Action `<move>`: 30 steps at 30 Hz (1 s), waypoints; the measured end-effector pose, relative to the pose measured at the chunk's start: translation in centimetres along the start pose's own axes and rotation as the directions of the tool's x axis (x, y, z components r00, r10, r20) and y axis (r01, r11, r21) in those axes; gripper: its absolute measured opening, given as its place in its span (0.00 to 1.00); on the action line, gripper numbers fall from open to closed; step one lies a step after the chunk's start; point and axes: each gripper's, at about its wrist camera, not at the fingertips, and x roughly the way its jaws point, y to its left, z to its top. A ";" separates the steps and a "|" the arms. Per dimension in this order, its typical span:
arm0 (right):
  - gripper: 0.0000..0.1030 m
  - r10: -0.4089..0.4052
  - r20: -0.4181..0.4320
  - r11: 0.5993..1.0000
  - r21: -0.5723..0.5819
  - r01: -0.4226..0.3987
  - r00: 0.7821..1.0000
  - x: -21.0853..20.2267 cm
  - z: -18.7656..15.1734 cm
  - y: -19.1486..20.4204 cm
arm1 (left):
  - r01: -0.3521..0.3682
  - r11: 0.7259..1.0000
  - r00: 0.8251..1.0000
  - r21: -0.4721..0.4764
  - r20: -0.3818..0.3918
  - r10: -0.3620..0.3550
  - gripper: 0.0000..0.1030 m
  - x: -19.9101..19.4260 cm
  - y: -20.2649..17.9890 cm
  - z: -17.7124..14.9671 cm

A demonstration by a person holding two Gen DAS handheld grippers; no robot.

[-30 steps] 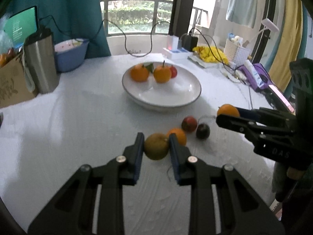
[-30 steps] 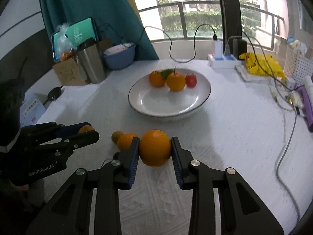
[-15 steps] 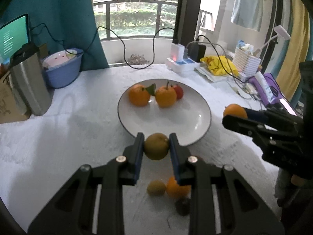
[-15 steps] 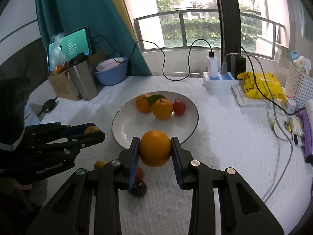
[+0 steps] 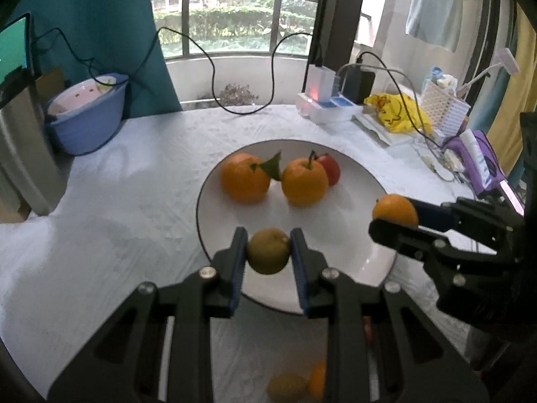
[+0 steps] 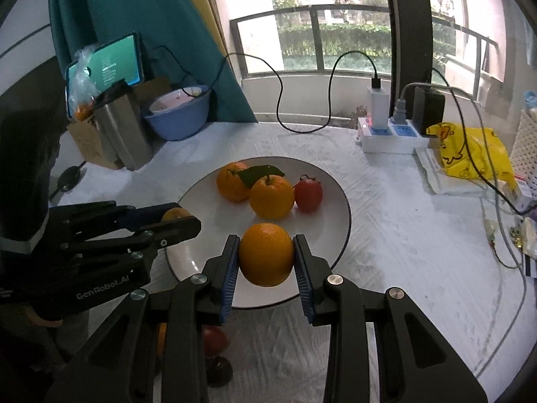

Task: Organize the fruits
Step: 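Carry the orange and kiwi onto the plate and open both tools, then move both open tools back to the remaining fruits, right tool toward a dark plum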

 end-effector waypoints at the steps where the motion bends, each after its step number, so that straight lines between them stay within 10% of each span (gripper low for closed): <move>1: 0.33 -0.001 -0.005 1.000 0.001 0.001 1.000 0.3 0.0 -0.1 | 0.001 1.000 1.000 0.000 -0.003 -0.001 0.26 0.3 0.1 0.2; 30: 0.42 -0.102 -0.001 0.994 0.024 0.102 0.995 -2.4 -1.3 -0.4 | 0.052 0.998 0.998 -0.029 0.041 -0.051 0.47 -3.3 1.0 -1.2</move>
